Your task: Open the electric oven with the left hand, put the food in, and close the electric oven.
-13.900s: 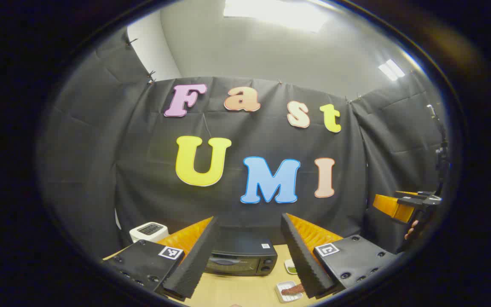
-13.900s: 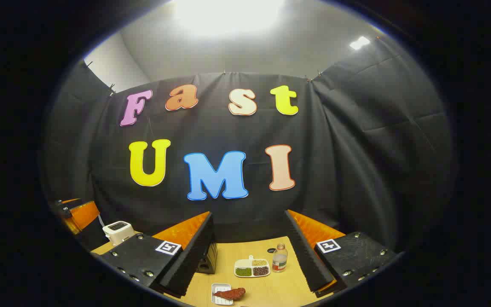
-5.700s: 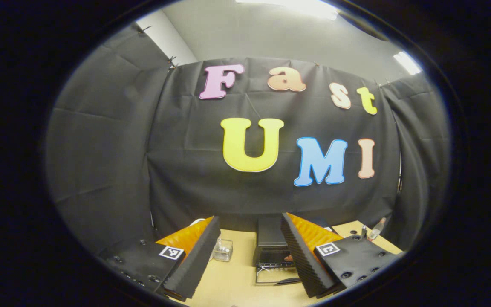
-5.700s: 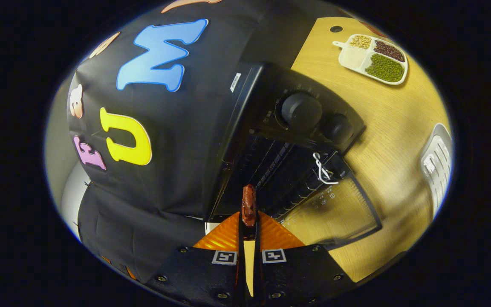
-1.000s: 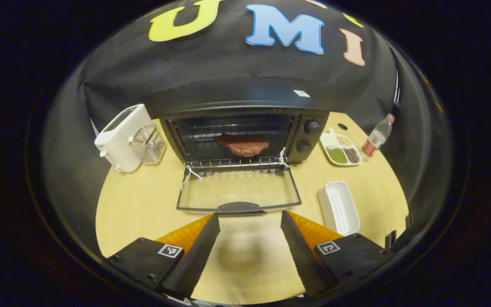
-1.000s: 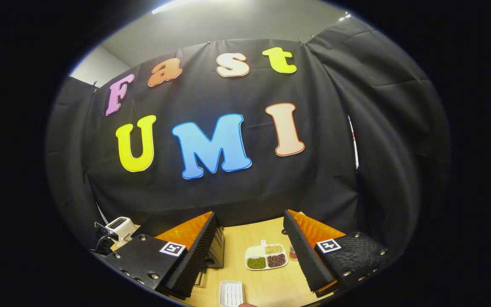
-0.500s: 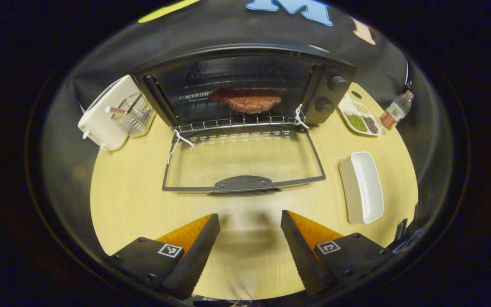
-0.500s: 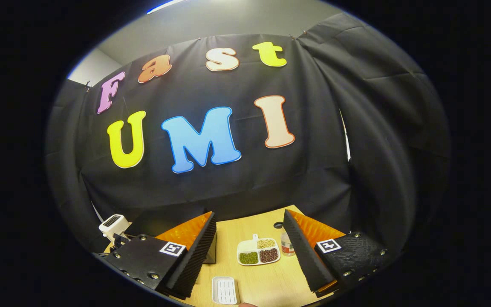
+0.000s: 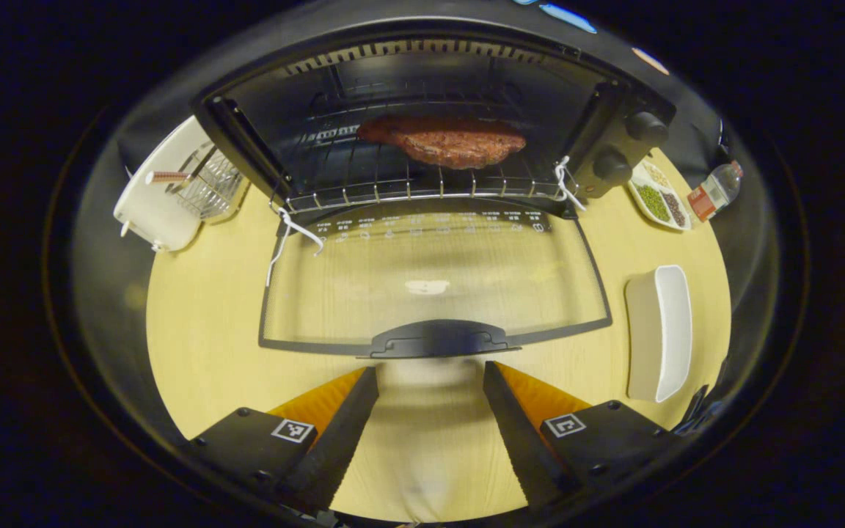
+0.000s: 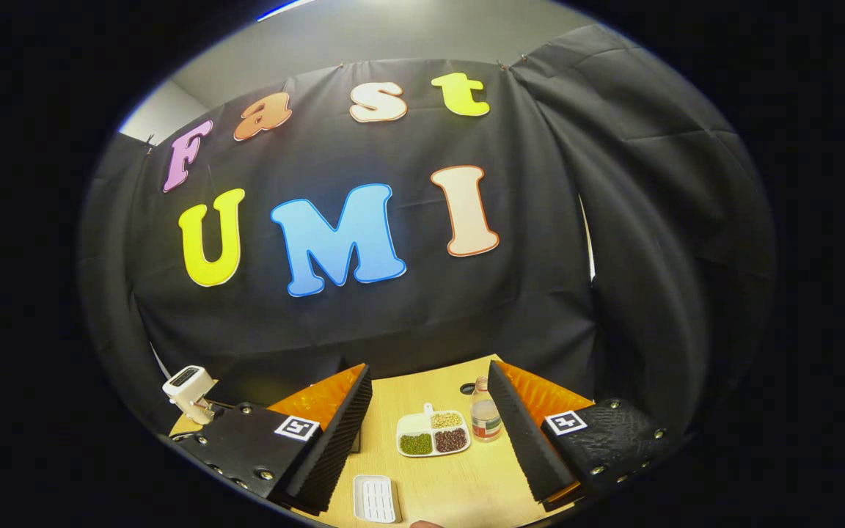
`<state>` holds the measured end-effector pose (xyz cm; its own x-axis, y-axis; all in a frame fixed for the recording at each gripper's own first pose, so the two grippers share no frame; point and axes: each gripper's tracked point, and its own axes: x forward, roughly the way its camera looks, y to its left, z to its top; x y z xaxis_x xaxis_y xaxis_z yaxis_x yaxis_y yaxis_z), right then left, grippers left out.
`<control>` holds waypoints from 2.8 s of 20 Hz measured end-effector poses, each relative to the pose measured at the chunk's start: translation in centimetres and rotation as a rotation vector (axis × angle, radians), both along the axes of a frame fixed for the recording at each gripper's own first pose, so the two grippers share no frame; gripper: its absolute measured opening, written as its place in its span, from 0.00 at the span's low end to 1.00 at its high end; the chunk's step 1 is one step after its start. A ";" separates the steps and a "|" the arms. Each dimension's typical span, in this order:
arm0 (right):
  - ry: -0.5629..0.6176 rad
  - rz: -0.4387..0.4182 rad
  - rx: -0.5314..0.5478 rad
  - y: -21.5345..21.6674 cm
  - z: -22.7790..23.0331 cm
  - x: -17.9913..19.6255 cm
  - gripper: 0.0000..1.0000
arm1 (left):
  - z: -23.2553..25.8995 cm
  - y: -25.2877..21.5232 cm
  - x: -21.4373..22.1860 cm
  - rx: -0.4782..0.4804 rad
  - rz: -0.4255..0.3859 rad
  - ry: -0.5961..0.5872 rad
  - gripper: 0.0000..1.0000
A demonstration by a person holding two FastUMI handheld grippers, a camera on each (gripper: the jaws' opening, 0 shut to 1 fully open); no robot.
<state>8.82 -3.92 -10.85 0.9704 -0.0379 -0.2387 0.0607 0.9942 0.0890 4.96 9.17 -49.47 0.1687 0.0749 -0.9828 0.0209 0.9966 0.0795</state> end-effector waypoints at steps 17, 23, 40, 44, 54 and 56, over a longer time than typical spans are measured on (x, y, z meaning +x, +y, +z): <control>-0.004 0.009 -0.035 1.8 0.8 -1.1 0.96 | 2.5 0.0 0.2 -0.009 -0.011 -0.101 0.98; -0.014 0.045 -0.042 3.4 1.2 -0.9 0.96 | 6.2 0.1 1.3 -0.021 -0.014 -0.221 0.98; -0.015 0.052 -0.055 2.1 1.4 -1.4 0.96 | 15.7 -1.7 5.8 -0.044 -0.011 -0.514 1.00; -0.059 0.095 -0.071 2.4 3.7 -0.7 0.96 | 25.5 -4.9 6.5 -0.122 0.011 -0.786 0.97; -0.174 0.211 -0.057 4.2 10.8 -0.4 0.96 | 47.8 -8.8 2.5 -0.064 -0.047 -1.251 1.00; -0.190 0.229 -0.057 4.5 11.4 -0.7 0.96 | 50.3 -9.4 1.1 -0.027 -0.050 -1.310 1.00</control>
<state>8.13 0.56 0.50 0.9823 0.1789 -0.0558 -0.1780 0.9838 0.0215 6.05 -0.23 0.85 0.9957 0.0235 -0.0893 -0.0192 0.9986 0.0488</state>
